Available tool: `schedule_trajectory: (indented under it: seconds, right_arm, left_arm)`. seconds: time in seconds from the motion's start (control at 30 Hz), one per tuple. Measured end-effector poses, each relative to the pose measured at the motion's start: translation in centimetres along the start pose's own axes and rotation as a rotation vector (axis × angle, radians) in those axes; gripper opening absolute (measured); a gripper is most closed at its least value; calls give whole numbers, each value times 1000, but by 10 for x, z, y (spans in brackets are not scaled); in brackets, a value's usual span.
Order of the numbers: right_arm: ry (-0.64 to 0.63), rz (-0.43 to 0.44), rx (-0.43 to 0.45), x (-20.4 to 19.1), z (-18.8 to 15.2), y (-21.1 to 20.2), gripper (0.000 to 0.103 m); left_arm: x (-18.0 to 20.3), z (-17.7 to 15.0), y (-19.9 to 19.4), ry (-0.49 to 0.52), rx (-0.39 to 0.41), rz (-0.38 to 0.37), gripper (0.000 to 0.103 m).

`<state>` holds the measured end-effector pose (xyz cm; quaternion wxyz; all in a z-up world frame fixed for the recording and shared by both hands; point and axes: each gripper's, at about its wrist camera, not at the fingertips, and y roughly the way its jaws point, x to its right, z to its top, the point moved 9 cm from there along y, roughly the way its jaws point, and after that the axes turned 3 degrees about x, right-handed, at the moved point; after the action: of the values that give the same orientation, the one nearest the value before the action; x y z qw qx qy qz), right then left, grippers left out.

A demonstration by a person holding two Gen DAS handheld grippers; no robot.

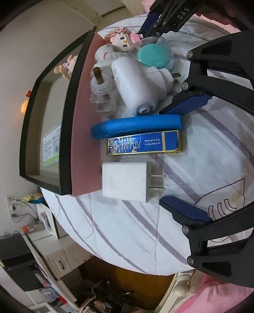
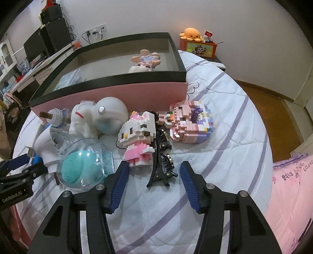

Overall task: Organize rigid objects
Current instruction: 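Grasp the blue cylinder with left gripper while right grasps black hair clip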

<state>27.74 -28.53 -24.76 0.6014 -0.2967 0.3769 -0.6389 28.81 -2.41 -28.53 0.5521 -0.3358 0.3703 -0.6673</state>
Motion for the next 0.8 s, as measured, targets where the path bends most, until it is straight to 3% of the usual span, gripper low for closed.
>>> schedule_trajectory:
  seconds: [0.3, 0.47, 0.67, 0.8]
  right_arm:
    - [-11, 0, -1, 1, 6, 5, 56]
    - [-33, -29, 2, -2, 5, 4, 56]
    - [-34, -19, 2, -4, 3, 3, 56]
    - [-41, -13, 6, -3, 4, 4, 56]
  left_arm:
    - [-12, 3, -1, 21, -8, 35, 81]
    - [4, 3, -6, 44, -3, 4, 73]
    - [14, 10, -27, 80, 67, -22, 73]
    - [25, 13, -26, 119, 76, -29, 60]
